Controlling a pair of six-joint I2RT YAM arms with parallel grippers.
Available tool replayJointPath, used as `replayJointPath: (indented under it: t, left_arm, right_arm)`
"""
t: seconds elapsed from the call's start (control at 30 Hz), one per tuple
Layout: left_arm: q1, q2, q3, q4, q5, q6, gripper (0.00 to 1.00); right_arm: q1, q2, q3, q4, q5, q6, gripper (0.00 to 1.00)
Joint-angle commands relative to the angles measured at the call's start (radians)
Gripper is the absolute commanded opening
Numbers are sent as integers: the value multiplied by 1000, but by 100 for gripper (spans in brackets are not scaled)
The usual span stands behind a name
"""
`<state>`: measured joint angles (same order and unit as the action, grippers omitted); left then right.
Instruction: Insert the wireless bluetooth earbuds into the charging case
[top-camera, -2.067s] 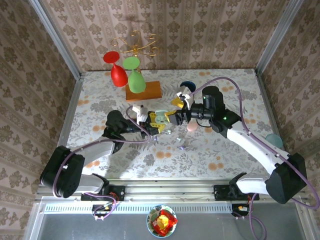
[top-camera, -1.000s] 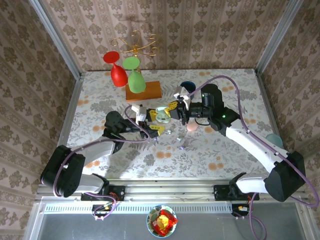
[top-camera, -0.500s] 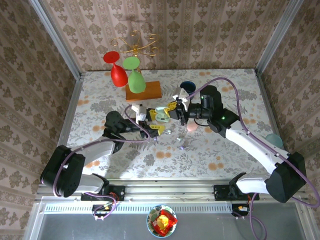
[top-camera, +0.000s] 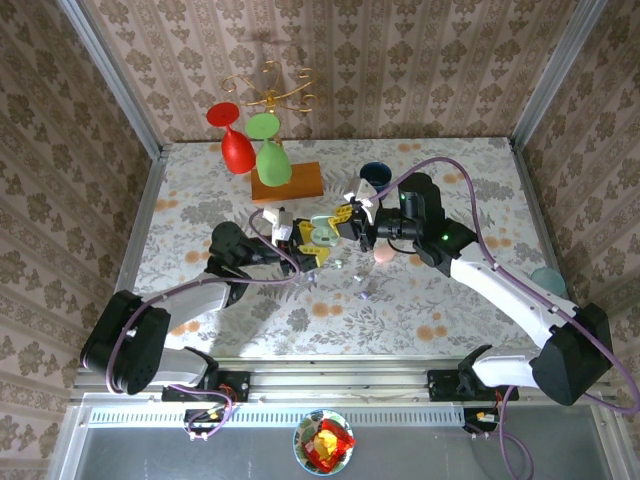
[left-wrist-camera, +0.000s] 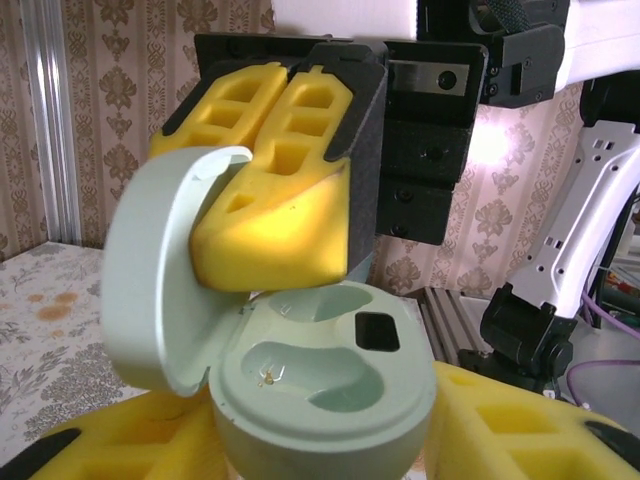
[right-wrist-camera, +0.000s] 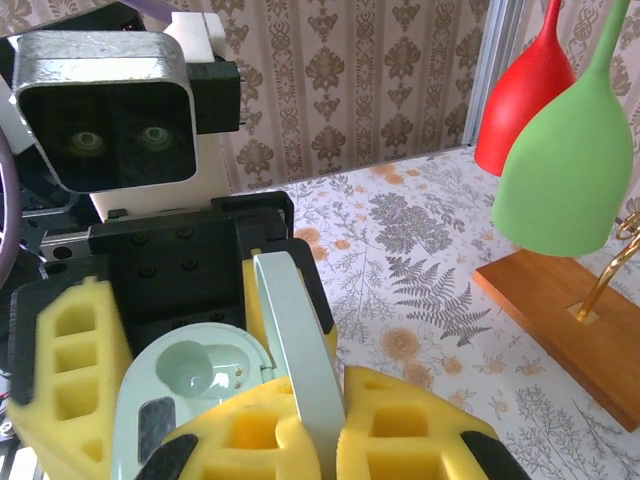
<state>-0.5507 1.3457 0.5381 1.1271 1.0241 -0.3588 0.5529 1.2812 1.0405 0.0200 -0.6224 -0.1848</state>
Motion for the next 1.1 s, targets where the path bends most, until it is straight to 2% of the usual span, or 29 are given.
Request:
replayJointPath:
  t: [0.0, 0.2, 0.27, 0.33, 0.37, 0.47, 0.57, 0.73, 0.87, 1.07]
  left_arm:
    - [-8, -15, 24, 7, 8, -7, 41]
    - [-6, -22, 13, 1, -3, 22, 38]
    - [-5, -23, 7, -4, -13, 43, 38]
    - [-3, -25, 1, -5, -24, 60, 38]
    - [-2, -22, -2, -4, -28, 70, 38]
    - [3, -23, -12, -7, -37, 98, 38]
    - [13, -22, -26, 0, -36, 131, 38]
    - [33, -25, -46, 14, -64, 143, 38]
    - [46, -38, -58, 16, -103, 144, 38]
    - [52, -73, -88, 12, -157, 166, 37]
  right_arm:
    - [8, -15, -12, 16, 19, -20, 0]
    - [11, -28, -13, 13, 21, -18, 0]
    - [11, -37, -13, 22, 26, -6, 8]
    - [11, -45, -14, 33, 30, 13, 25]
    - [10, -50, -12, 37, 33, 24, 37]
    - [9, -66, -14, 48, 42, 56, 58]
    - [0, -95, -32, 78, 52, 106, 65]
    - [-41, -168, -108, 136, 91, 236, 68]
    - [-110, -238, -212, 171, 167, 432, 67]
    - [-152, -234, -252, -46, 288, 573, 68]
